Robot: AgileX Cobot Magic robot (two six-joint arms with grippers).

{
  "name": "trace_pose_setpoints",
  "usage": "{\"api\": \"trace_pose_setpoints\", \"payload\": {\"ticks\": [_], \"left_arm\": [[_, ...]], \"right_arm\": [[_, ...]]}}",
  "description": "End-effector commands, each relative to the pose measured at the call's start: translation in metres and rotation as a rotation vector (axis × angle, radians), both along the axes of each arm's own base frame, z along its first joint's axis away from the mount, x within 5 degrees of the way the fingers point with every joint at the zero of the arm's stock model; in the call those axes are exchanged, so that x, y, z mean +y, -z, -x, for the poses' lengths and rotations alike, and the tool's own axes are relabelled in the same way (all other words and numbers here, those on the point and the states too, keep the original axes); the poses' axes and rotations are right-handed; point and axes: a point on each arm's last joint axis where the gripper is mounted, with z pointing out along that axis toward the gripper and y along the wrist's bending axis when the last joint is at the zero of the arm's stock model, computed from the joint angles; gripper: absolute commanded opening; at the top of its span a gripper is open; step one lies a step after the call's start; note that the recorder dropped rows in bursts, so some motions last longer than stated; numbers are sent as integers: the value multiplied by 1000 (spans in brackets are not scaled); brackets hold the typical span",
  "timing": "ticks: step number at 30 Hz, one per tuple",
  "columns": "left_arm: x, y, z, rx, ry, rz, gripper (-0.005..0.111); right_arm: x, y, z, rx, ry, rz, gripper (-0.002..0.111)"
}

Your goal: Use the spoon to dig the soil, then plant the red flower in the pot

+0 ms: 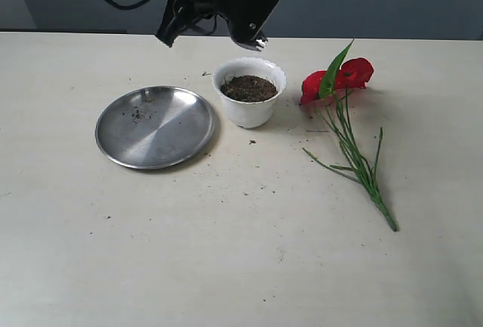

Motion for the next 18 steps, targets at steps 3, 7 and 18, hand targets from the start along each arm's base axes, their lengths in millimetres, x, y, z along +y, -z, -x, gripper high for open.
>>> {"api": "trace_pose_setpoints", "payload": {"ticks": [3,7,18], "left_arm": [[-29,-18,12,-137,217,-232,0],[-48,-22,20,-198,287,-295,0],[-65,8,14,-332,283,-698,0]], "right_arm": [[0,0,0,-13,4,3,0],[0,0,0,-13,4,3,0],[0,-1,0,-16,4,3,0]]}}
